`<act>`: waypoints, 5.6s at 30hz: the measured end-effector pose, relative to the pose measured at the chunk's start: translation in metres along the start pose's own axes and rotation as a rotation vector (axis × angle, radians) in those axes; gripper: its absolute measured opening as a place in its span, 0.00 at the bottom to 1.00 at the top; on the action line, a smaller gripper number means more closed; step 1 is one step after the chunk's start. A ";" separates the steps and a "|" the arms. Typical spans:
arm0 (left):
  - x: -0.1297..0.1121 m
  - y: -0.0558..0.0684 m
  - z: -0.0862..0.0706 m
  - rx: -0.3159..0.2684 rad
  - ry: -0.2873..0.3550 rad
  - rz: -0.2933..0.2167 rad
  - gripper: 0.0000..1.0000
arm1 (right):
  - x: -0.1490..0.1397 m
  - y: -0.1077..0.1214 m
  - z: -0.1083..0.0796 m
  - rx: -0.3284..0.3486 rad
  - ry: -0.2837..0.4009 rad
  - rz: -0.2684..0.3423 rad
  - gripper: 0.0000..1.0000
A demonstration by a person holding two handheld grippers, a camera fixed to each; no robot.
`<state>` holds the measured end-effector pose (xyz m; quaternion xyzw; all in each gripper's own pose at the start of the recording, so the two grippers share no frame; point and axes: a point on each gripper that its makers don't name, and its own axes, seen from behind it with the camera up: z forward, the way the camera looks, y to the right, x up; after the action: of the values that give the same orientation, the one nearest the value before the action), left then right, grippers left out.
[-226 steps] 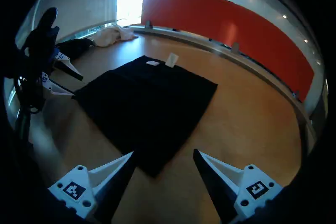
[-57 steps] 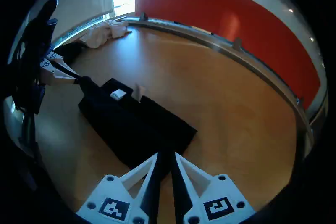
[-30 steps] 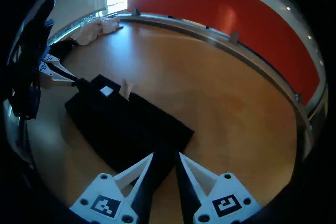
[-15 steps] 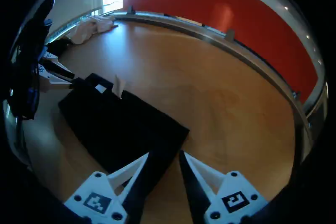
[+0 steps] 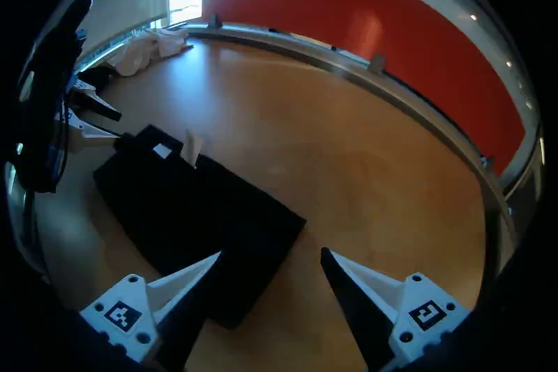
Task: Fold towel
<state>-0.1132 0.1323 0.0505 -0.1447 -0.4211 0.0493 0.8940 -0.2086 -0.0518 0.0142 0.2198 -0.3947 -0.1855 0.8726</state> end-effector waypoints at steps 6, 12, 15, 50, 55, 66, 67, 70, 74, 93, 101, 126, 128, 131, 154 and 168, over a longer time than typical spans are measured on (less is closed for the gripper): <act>0.003 -0.002 -0.004 0.000 0.011 -0.019 0.92 | 0.001 0.001 -0.002 -0.003 0.006 -0.004 1.00; 0.001 -0.008 -0.014 0.008 0.019 -0.037 0.91 | 0.001 -0.001 -0.004 0.002 0.010 -0.016 1.00; -0.003 -0.013 -0.022 0.017 0.022 -0.047 0.91 | 0.002 -0.003 -0.004 0.007 0.011 -0.024 1.00; -0.093 -0.080 -0.131 0.171 0.036 -0.277 0.91 | 0.057 -0.102 0.031 0.155 0.044 -0.168 1.00; -0.094 -0.082 -0.134 0.173 0.038 -0.281 0.91 | 0.059 -0.106 0.036 0.157 0.044 -0.172 1.00; -0.095 -0.079 -0.132 0.161 0.035 -0.283 0.92 | 0.058 -0.100 0.050 0.146 0.025 -0.171 1.00; -0.095 -0.078 -0.131 0.160 0.034 -0.283 0.92 | 0.058 -0.100 0.051 0.144 0.023 -0.173 1.00; -0.096 -0.078 -0.131 0.157 0.032 -0.281 0.91 | 0.060 -0.098 0.055 0.140 0.020 -0.175 1.00; -0.096 -0.078 -0.130 0.154 0.030 -0.279 0.92 | 0.064 -0.096 0.060 0.134 0.020 -0.174 1.00; -0.095 -0.077 -0.128 0.139 0.022 -0.274 0.92 | 0.093 -0.078 0.074 0.095 0.043 -0.180 1.00; -0.093 -0.074 -0.128 0.130 0.022 -0.269 0.92 | 0.102 -0.071 0.075 0.084 0.054 -0.180 1.00; -0.092 -0.066 -0.130 0.117 0.022 -0.258 0.92 | 0.080 -0.072 0.042 0.096 0.057 -0.183 1.00; -0.092 -0.065 -0.130 0.115 0.022 -0.255 0.92 | 0.072 -0.073 0.035 0.096 0.055 -0.178 1.00; -0.092 -0.064 -0.129 0.113 0.020 -0.250 0.92 | 0.059 -0.074 0.024 0.100 0.053 -0.167 1.00; -0.093 -0.057 -0.136 0.100 0.021 -0.238 0.92 | -0.032 -0.045 -0.027 0.075 -0.020 -0.110 1.00; -0.093 -0.059 -0.139 0.098 0.026 -0.243 0.91 | -0.068 -0.036 -0.030 0.116 -0.105 -0.102 0.71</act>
<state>-0.0682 0.0261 -0.0838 -0.0497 -0.4208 -0.0407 0.9049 -0.2326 -0.0414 -0.0642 0.2799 -0.4384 -0.2178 0.8258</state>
